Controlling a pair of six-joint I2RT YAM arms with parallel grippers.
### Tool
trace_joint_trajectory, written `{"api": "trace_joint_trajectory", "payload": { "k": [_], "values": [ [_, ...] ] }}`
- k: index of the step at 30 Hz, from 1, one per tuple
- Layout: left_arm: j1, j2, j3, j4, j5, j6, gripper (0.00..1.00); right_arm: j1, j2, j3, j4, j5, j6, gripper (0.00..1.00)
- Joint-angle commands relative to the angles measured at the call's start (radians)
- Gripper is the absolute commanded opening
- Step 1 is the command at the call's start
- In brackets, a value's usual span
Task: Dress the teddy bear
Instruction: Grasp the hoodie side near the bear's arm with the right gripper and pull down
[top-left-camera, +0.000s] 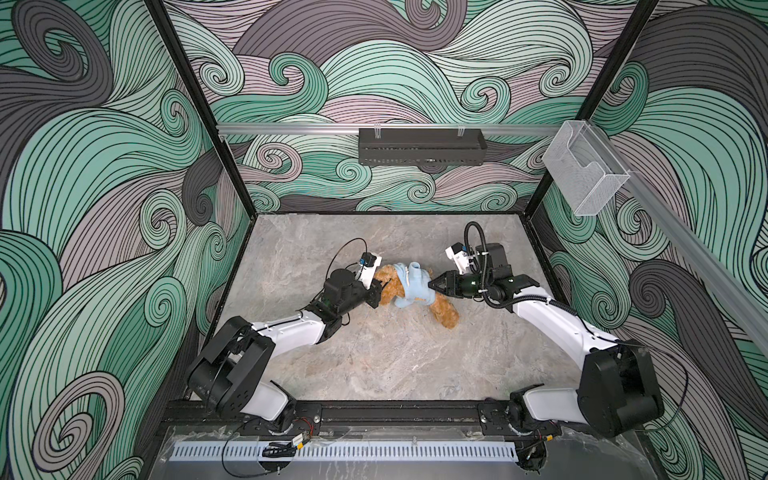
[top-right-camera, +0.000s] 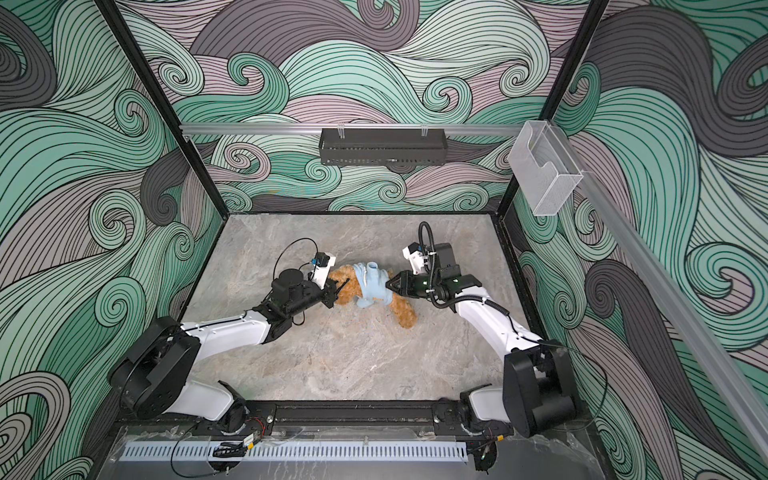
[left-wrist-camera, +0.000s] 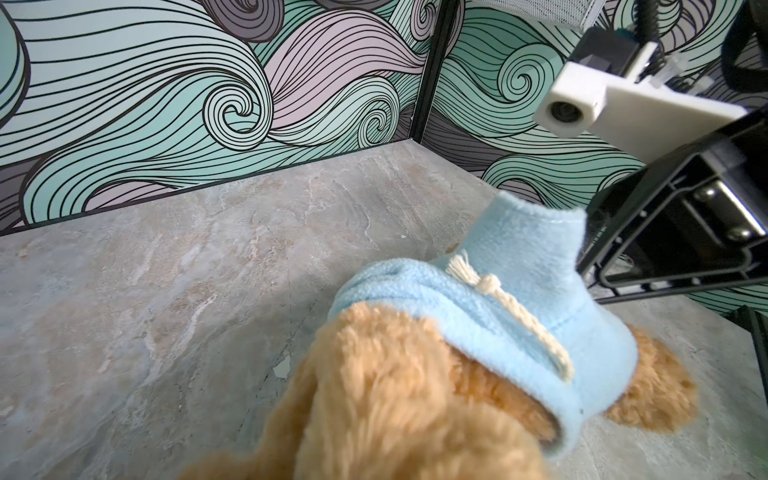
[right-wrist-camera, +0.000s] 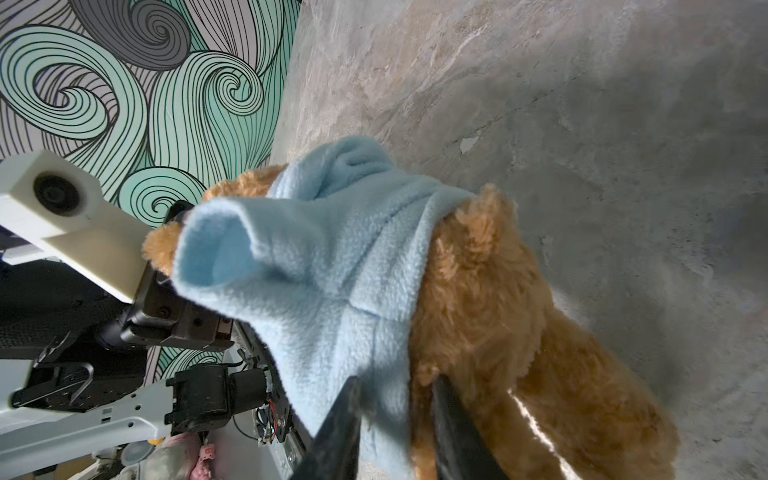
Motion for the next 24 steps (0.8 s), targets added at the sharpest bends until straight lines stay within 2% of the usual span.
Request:
{"api": "trace_joint_trajectory", "payload": {
  "k": [1,6,11,15,17,19,21,24],
  "values": [
    [-0.009,-0.016,0.056,0.0,0.025,0.026,0.0,0.003,0.017,-0.008,0.097,-0.052,0.053,0.29],
    [-0.014,-0.009,0.058,-0.014,0.031,0.044,0.0,0.003,0.016,0.012,0.056,0.019,0.016,0.3],
    [-0.018,-0.007,0.069,-0.03,0.031,0.054,0.0,0.017,0.057,0.032,0.056,-0.005,0.024,0.2],
    [-0.021,-0.005,0.075,-0.043,0.026,0.063,0.0,0.043,0.081,0.029,0.091,-0.004,0.046,0.16],
    [-0.022,-0.004,0.077,-0.045,0.022,0.071,0.0,0.049,0.09,0.033,0.095,0.013,0.056,0.09],
    [-0.023,-0.008,0.073,-0.051,0.007,0.085,0.0,0.04,0.068,0.027,0.061,0.126,0.059,0.0],
    [-0.024,-0.018,0.062,-0.05,-0.023,0.094,0.0,0.006,0.026,-0.01,0.051,0.225,0.096,0.0],
    [-0.024,-0.028,0.05,-0.078,-0.166,0.062,0.0,-0.026,-0.084,-0.126,0.114,0.362,0.18,0.0]
  ]
}}
